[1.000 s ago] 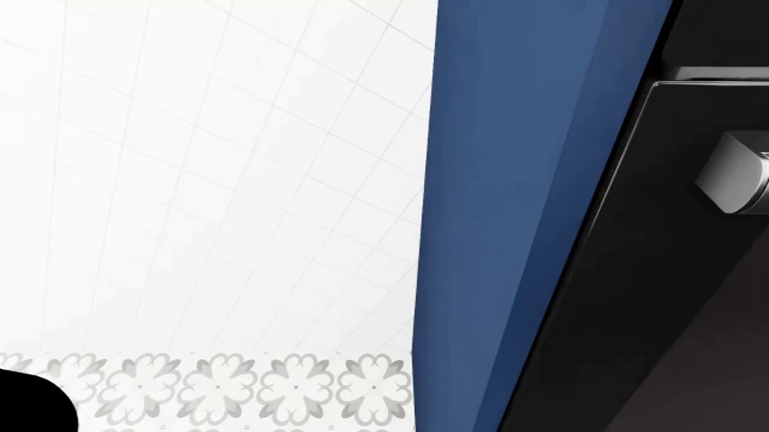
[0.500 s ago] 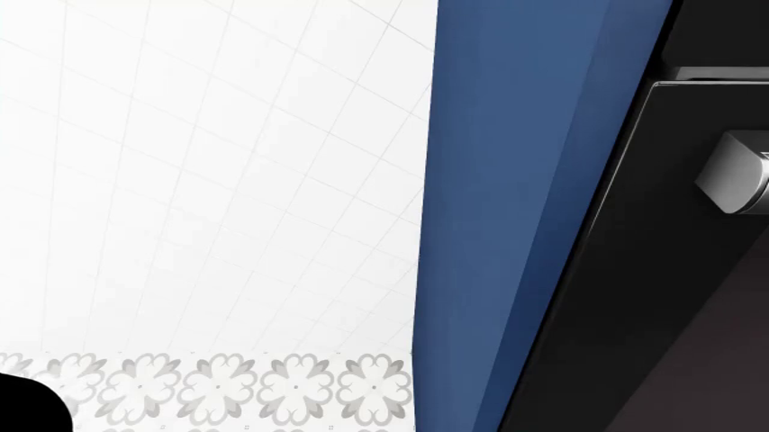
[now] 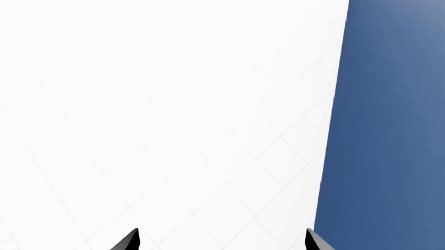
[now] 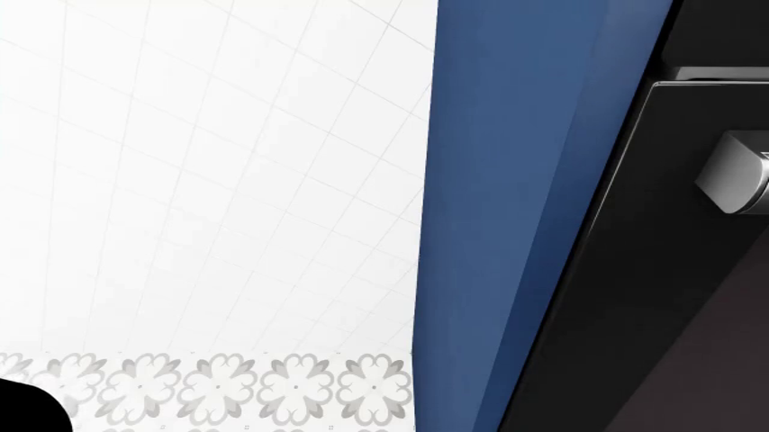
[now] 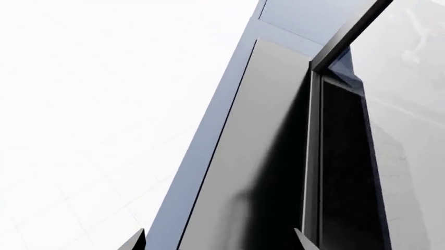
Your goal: Close the microwave door
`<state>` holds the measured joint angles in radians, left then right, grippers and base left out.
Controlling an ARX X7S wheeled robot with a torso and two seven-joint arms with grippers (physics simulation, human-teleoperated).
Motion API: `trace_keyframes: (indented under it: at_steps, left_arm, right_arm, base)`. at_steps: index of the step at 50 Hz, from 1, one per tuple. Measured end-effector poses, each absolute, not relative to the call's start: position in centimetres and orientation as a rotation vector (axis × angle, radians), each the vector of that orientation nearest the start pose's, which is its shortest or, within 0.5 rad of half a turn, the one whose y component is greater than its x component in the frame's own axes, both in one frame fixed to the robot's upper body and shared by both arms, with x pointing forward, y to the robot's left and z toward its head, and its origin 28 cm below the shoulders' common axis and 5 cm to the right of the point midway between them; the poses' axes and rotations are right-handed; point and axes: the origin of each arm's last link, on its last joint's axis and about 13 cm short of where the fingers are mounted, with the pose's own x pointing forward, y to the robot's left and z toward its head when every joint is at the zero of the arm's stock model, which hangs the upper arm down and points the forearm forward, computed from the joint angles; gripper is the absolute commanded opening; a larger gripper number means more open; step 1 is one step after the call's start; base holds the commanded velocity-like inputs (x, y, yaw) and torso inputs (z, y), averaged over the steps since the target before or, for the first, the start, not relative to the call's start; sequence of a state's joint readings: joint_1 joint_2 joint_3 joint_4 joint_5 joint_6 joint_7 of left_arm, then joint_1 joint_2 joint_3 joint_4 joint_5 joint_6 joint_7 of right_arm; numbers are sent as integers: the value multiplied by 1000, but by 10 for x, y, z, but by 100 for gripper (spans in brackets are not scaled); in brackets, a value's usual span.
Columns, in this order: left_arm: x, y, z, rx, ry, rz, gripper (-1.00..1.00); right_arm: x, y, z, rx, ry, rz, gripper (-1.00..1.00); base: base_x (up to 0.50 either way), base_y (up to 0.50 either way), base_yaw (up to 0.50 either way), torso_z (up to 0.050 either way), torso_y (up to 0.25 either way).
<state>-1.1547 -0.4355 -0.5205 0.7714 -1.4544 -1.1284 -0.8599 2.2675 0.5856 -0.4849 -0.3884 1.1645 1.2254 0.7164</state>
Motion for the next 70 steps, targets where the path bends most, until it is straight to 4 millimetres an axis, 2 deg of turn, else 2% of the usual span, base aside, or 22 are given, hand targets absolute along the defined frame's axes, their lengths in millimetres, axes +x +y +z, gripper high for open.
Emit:
trace_keyframes:
  at_steps: [22,52,70]
  left_arm:
    - [173,267,359,-364,-774,-13,100]
    - [173,265,357,-355,-770,-17,100]
    - [174,264,356,-347,-764,-18,100]
  right_arm:
    - [122,-123,543,-395,-1036,-152,100]
    - [125,-155,549,-296,-1009,-227,100]
    - [127,-167,553,-210,-1002,-200,100]
  base:
    - [0,0,0,0,0]
    - [0,0,0,0,0]
    - [0,0,0,0,0]
